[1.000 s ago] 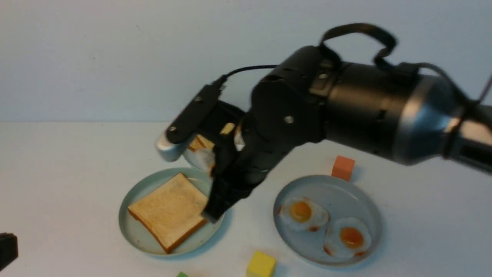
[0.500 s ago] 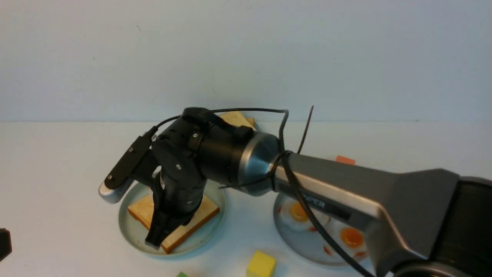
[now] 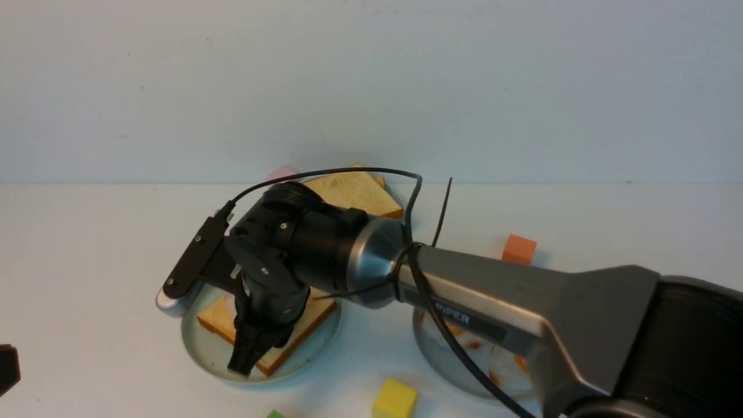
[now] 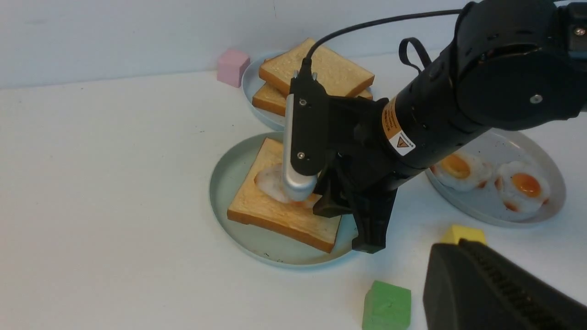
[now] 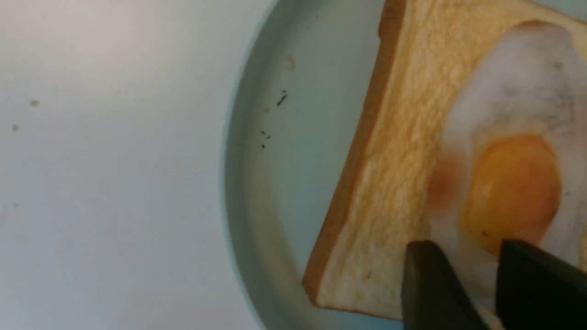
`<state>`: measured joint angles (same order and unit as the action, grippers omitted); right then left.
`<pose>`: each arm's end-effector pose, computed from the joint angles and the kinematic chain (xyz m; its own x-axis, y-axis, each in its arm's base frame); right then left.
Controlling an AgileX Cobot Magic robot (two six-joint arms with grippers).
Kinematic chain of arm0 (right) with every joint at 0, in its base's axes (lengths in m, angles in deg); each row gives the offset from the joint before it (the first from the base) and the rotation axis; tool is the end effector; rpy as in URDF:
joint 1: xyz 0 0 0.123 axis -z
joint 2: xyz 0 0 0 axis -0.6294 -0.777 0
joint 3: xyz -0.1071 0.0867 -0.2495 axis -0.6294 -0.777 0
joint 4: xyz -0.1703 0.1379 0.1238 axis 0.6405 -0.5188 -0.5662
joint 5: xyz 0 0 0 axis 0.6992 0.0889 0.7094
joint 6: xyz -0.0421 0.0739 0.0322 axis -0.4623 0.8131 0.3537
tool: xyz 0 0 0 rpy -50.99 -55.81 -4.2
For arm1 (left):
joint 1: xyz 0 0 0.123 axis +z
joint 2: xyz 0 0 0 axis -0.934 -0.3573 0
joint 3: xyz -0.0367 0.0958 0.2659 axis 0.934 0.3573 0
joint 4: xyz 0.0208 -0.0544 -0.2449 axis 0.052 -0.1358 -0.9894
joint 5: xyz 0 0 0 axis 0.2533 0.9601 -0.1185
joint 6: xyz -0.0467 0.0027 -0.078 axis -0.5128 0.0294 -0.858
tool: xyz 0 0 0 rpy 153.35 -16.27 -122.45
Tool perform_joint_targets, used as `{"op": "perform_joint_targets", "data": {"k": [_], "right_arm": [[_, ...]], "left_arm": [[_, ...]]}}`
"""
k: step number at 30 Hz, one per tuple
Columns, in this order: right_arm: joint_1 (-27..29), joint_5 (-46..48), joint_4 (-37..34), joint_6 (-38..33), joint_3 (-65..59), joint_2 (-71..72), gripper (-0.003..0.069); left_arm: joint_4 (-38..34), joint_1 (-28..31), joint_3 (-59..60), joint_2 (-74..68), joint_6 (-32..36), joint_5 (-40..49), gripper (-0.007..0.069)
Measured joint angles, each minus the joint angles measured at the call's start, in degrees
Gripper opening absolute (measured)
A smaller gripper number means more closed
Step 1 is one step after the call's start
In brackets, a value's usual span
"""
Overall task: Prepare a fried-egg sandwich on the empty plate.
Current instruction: Use the right arm to place the fried egg on the slice of bread in the middle
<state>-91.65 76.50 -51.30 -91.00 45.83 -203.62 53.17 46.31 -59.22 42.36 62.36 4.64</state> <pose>0.3200 0.4021 0.1826 -0.2774 -0.8888 -0.3649 -0.8975 0.3752 -0.2317 0.0537 -0.0241 0.3257 -0.3710 -0.0142 -0.9285 0.3465 0.9256 -0.1526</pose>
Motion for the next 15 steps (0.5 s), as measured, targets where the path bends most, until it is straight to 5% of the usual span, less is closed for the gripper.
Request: {"op": "perform_joint_targets", "data": {"k": [5,8,12,15], "right_arm": [[0.0,3.1,-1.0,0.5,0.0,0.7,0.0472],[-0.1,5.7,-1.3,2.0,0.0,3.5,0.0515],[-0.4,10.4,-1.3,3.6,0.0,9.3,0.0495],[0.0,16.4,-1.3,5.1,0.0,17.3,0.0384]], "left_arm": [[-0.2,0.0,0.0,0.0,0.0,0.0,-0.0012],[-0.8,0.0,0.0,0.0,0.0,0.0,-0.0010],[-1.8,0.0,0.0,-0.5,0.1,0.2,-0.0010],[-2.6,0.0,0.0,-4.6,0.1,1.0,-0.0013]]}}
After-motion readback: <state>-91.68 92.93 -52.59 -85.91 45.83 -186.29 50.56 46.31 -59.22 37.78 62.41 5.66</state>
